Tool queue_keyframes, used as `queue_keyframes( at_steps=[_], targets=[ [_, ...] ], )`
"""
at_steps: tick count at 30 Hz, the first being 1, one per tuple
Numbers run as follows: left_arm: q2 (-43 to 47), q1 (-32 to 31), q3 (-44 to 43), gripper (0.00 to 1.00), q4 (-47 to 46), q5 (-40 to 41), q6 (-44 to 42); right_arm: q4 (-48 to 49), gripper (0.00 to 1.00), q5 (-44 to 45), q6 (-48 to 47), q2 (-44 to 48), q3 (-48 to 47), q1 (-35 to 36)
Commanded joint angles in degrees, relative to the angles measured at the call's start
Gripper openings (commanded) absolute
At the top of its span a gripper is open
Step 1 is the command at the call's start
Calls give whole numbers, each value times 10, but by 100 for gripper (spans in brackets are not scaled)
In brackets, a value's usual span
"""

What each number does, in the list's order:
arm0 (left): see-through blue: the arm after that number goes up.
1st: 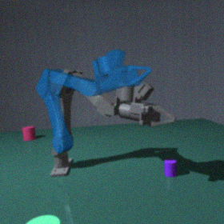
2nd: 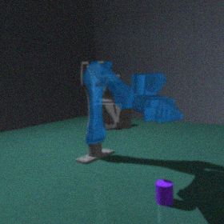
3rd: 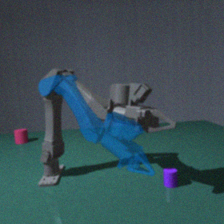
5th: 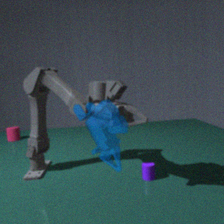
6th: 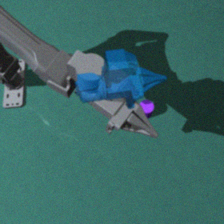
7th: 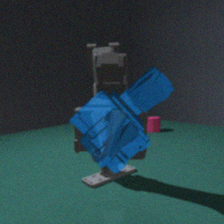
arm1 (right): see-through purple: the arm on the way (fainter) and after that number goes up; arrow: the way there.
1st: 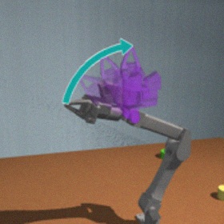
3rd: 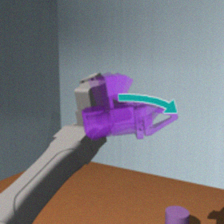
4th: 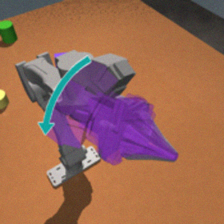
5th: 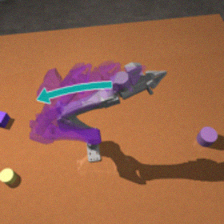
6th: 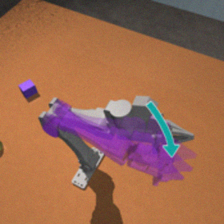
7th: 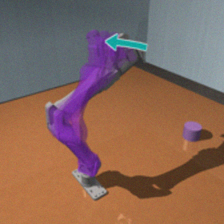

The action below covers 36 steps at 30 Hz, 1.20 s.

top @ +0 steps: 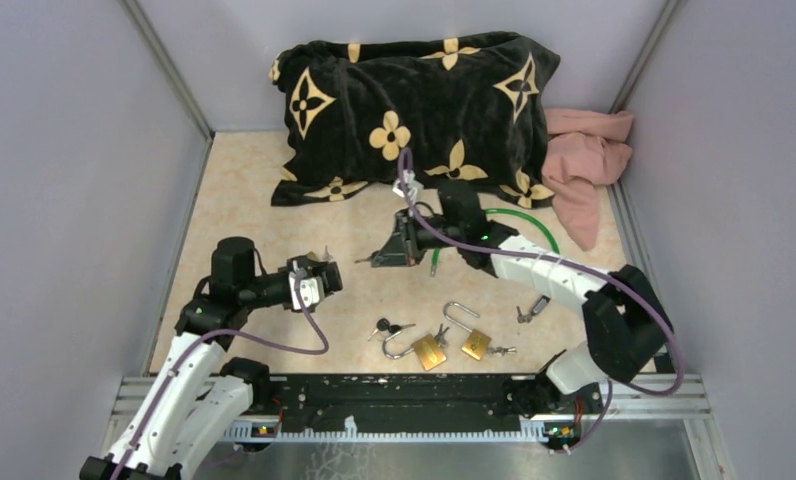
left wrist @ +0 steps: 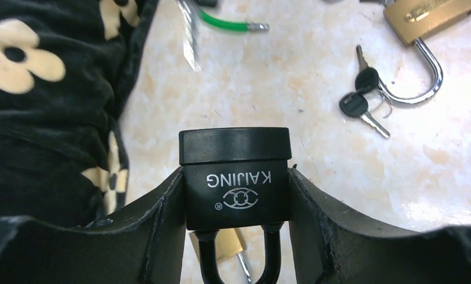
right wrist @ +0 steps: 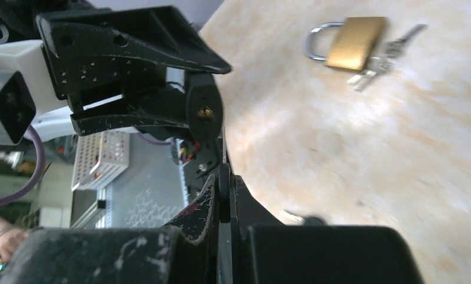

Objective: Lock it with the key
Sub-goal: Lock the lock, then place the lock at the center of the board.

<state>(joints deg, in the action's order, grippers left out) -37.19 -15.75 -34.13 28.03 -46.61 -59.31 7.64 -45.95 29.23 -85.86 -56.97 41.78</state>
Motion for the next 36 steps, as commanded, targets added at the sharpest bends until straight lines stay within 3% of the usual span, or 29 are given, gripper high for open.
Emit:
queue_keyframes(
  at_steps=[1,4,7,10,12,14,15,17,19,22,29,32,36],
  targets=[
    [-11,-2,-3,0,30,23,-47,-4,0,16,-35,89,34,-60],
    [-24,-2,10,0,-5,55,7,-30,0,26,-45,122,58,-87],
    [-66,-2,-1,0,-50,90,147,-52,0,59,-51,134,70,-94],
    [-98,-3,-18,0,-38,23,210,-25,0,62,-31,124,87,-94],
    [-124,-19,-23,0,-10,-26,164,-15,0,66,-24,113,92,-94],
    [-173,-44,-24,0,8,-26,88,-28,0,71,-29,95,89,-94],
    [-189,-52,-20,0,29,-20,54,-35,0,70,-32,86,89,-93],
    [-216,-58,7,0,77,8,-116,-39,0,68,-34,70,94,-91],
    [-220,-58,38,0,89,67,-195,-27,0,65,-29,49,95,-82],
    [-240,-57,50,0,101,137,-228,-8,0,63,-25,1,78,-54],
    [-239,-7,70,0,183,204,-306,-7,0,14,-21,-185,-53,41],
    [-232,1,95,1,163,231,-305,-8,0,-10,-10,-247,-91,68],
    [-214,2,119,40,129,244,-292,-5,0,-15,6,-291,-107,73]
  ],
)
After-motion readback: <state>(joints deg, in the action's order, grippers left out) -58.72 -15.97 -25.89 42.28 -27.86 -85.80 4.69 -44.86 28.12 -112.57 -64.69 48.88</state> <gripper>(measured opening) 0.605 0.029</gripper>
